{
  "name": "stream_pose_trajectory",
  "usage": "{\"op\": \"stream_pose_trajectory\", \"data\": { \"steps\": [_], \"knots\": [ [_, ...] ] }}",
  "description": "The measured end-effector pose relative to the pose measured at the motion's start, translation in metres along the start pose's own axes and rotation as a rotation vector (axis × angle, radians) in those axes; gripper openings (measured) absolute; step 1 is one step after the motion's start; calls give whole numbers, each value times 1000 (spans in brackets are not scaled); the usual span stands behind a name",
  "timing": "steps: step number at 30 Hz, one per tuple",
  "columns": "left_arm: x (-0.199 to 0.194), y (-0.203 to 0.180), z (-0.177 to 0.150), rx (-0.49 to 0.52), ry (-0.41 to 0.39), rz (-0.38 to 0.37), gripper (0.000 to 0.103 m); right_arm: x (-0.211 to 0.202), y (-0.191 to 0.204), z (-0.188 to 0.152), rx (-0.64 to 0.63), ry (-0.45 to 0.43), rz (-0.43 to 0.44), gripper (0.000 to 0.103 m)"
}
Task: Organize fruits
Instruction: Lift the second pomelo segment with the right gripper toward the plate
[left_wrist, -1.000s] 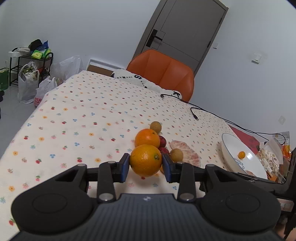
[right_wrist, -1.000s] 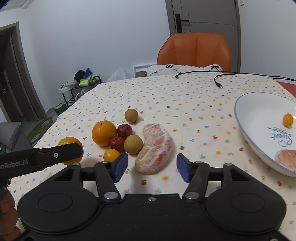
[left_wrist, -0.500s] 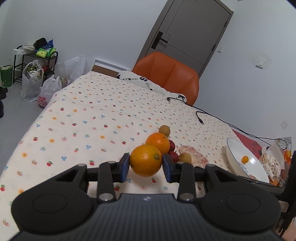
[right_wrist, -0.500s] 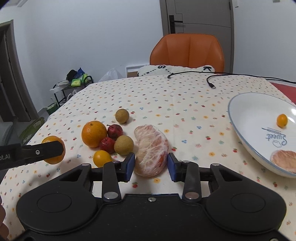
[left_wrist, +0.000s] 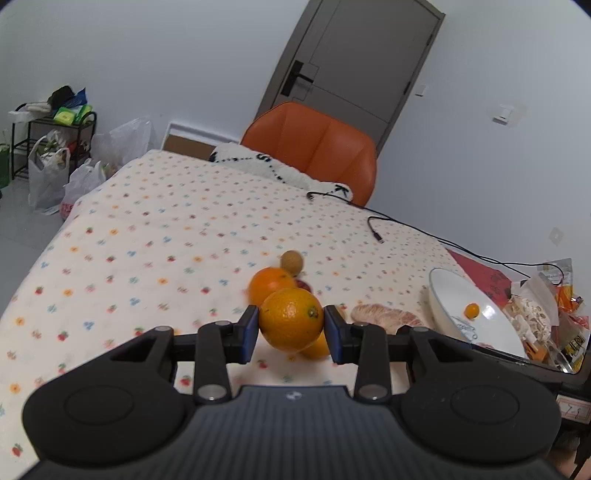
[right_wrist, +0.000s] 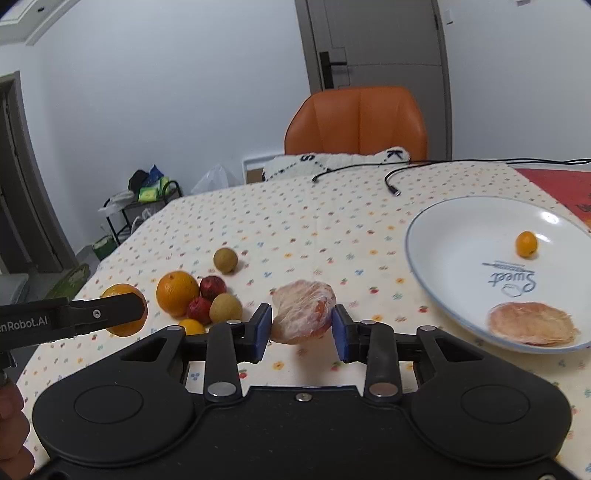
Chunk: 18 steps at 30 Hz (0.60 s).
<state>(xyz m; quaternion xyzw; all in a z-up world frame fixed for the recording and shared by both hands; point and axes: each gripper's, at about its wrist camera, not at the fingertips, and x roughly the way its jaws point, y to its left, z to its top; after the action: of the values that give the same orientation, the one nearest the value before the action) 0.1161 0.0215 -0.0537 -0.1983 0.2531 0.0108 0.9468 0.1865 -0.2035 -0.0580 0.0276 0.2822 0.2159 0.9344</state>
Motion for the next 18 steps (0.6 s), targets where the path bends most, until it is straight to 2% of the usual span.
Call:
{"op": "stream_pose_trajectory", "data": {
  "steps": [11,14,16,18],
  "knots": [
    [2,-29,8,39,-13,-17,36,-28,-21,10,29,-88,21,29],
    [3,-37,8,53,-16,-26,36,-34,-25,13,29,-109,28,24],
    [3,-41,9,60,-19,-29,36,-37,-28,15,32,-114,33,11],
    [3,-46,11,67,-23,-33,36,-38,-31,16,38,-117,43,10]
  ]
}}
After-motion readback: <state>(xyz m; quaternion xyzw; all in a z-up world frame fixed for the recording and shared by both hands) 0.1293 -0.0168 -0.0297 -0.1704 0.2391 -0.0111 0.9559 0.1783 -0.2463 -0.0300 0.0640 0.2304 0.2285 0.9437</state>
